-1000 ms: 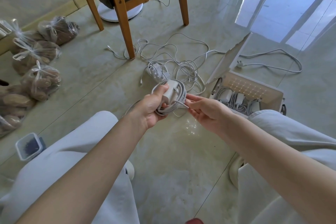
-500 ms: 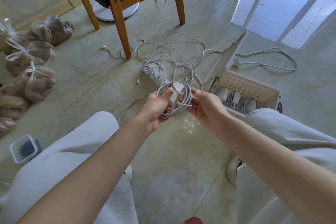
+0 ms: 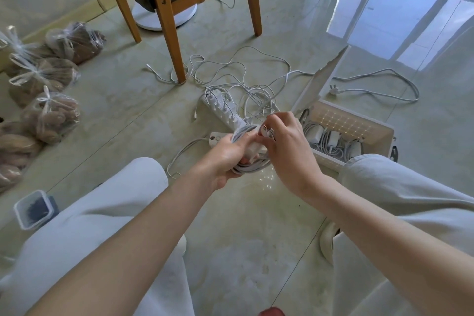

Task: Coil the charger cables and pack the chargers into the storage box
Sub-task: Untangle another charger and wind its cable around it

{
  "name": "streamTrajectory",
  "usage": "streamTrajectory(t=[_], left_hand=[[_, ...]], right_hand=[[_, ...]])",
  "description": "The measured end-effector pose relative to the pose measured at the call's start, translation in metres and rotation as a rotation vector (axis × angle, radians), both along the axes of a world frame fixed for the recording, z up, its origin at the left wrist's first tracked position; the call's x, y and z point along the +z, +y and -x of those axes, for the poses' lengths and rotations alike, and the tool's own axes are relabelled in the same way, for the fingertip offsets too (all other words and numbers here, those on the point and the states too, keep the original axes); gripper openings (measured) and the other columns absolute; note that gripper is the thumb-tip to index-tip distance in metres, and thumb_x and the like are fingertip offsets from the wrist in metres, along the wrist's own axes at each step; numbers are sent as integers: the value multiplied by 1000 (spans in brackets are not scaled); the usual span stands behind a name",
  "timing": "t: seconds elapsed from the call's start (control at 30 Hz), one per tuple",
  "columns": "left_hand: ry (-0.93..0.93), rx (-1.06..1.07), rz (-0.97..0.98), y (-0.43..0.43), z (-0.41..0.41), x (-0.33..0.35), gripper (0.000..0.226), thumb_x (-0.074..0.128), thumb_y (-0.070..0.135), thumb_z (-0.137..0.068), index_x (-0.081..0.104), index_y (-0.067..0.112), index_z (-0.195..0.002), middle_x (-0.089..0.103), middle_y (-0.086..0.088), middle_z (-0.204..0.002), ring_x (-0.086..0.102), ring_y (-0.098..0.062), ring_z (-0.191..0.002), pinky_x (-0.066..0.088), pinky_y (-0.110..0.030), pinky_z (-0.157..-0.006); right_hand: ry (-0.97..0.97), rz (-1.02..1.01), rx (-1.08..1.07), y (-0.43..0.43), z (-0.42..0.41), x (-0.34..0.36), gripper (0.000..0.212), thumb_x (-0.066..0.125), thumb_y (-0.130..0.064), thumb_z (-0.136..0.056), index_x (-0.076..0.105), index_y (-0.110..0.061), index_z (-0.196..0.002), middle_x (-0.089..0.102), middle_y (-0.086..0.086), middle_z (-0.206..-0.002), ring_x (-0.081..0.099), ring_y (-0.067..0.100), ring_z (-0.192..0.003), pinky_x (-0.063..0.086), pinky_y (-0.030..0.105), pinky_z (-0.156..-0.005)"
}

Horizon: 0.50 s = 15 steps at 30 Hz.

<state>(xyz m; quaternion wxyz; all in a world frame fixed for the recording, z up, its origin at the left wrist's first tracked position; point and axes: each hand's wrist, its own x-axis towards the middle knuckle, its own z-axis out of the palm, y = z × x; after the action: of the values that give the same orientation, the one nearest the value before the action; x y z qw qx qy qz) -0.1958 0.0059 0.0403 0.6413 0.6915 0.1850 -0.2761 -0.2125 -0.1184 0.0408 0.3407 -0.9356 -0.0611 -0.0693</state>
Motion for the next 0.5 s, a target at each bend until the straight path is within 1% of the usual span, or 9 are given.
streamTrajectory(t=[0.07, 0.13, 0.2, 0.27, 0.3, 0.37, 0.43, 0.5], left_hand=[[-36, 24, 2, 3, -5, 2, 23, 53, 42, -93, 54, 23, -105, 56, 6, -67, 51, -2, -43, 37, -15, -44], [-57, 54, -17, 7, -8, 0, 19, 52, 41, -94, 52, 23, -97, 49, 5, -61, 44, -4, -42, 35, -18, -48], [-59, 68, -21, 9, -7, -5, 17, 53, 40, -94, 51, 24, -91, 42, 7, -52, 36, -4, -37, 32, -18, -49], [-55, 62, -13, 9, -6, -8, 15, 53, 39, -94, 51, 24, -93, 40, 8, -49, 34, -4, -36, 30, -18, -49], [-58, 58, -17, 9, -6, -9, 15, 53, 39, -94, 51, 24, -96, 40, 8, -52, 34, -4, -38, 31, -18, -49], [-65, 64, -39, 10, -6, -11, 15, 54, 38, -94, 52, 24, -100, 42, 6, -56, 36, -5, -42, 32, -18, -49], [-71, 91, -33, 11, -5, -10, 13, 53, 36, -94, 51, 24, -97, 40, 7, -52, 35, -4, -39, 32, -18, -48], [-86, 124, 5, 9, -3, -6, 11, 52, 34, -95, 49, 23, -92, 39, 8, -49, 36, -1, -35, 33, -17, -47]], right_hand=[[-84, -24, 25, 0, 1, 5, 8, 59, -9, -87, 56, -4, -92, 57, 10, -99, 50, 27, -94, 40, 33, -79], [-118, -81, 56, 2, 6, 10, 3, 57, -6, -86, 55, -5, -87, 60, 7, -89, 54, 27, -83, 43, 35, -71], [-168, -93, 129, 3, 12, 12, 3, 56, -7, -84, 56, -6, -87, 60, 5, -85, 55, 24, -76, 41, 29, -66], [-210, -57, 198, 2, 19, 13, 6, 56, -10, -85, 58, -7, -89, 61, 2, -86, 54, 18, -77, 40, 24, -66], [-219, -43, 228, 0, 21, 13, 7, 55, -11, -86, 59, -7, -90, 61, 1, -86, 53, 16, -78, 41, 24, -66], [-200, -51, 262, -3, 23, 13, 9, 53, -11, -88, 59, -6, -91, 61, 2, -86, 56, 19, -79, 46, 28, -67], [-159, -139, 242, -5, 25, 14, 9, 52, -9, -88, 60, -5, -89, 61, 2, -86, 58, 22, -78, 47, 30, -70], [-111, -288, 155, -4, 26, 17, 8, 54, -3, -87, 61, -6, -88, 63, 1, -84, 60, 18, -77, 48, 27, -71]])
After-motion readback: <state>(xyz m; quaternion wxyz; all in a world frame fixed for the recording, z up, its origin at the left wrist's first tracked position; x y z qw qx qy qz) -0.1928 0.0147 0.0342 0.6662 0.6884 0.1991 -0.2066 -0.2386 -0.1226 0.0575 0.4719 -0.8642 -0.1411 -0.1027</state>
